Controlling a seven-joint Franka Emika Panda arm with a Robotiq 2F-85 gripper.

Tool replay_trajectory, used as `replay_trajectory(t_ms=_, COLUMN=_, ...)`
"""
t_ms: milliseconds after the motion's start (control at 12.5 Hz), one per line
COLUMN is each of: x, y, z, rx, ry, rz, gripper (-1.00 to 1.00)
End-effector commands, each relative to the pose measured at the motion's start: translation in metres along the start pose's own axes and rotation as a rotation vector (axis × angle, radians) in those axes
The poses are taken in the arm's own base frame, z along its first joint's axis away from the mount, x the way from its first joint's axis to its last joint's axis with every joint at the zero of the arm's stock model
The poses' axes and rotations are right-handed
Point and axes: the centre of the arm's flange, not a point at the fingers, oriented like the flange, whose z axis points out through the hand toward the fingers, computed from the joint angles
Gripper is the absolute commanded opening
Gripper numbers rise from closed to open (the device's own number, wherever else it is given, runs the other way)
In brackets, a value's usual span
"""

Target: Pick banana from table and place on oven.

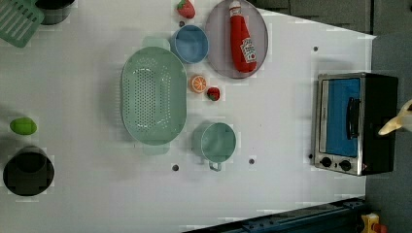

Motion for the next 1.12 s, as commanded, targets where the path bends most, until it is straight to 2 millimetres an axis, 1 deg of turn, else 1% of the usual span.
replay_trajectory(t_ms=80, x=0.066, y=0.058, z=0.045, rx=-0.049, ry=-0.05, rz=-0.148, gripper=-0.5)
replay_trajectory(t_ms=320, x=0.121, y=0.117, z=0.076, rx=-0.068, ry=-0.005, rz=-0.199, gripper=-0.5)
replay_trajectory(t_ms=480, x=0.15, y=0.152, z=0.097, rx=-0.099, ry=0.026, rz=-0.216, gripper=-0.5)
replay_trajectory(t_ms=640, x=0.166, y=0.179, z=0.119, rx=-0.141, ry=0.017, rz=-0.233, gripper=-0.5)
replay_trajectory(t_ms=720, x=0.171, y=0.187, z=0.128, rx=-0.154, ry=0.009, rz=-0.244, gripper=-0.5)
replay_trajectory(t_ms=800, x=0.176, y=0.192, z=0.135, rx=-0.155, ry=0.013, rz=-0.248, gripper=-0.43)
replay_trajectory(t_ms=960, x=0.183, y=0.198, z=0.144, rx=-0.145, ry=0.03, rz=-0.249, gripper=-0.02)
replay_trajectory(t_ms=1120, x=0.181, y=0.195, z=0.149, rx=-0.137, ry=0.018, rz=-0.25, gripper=0.43)
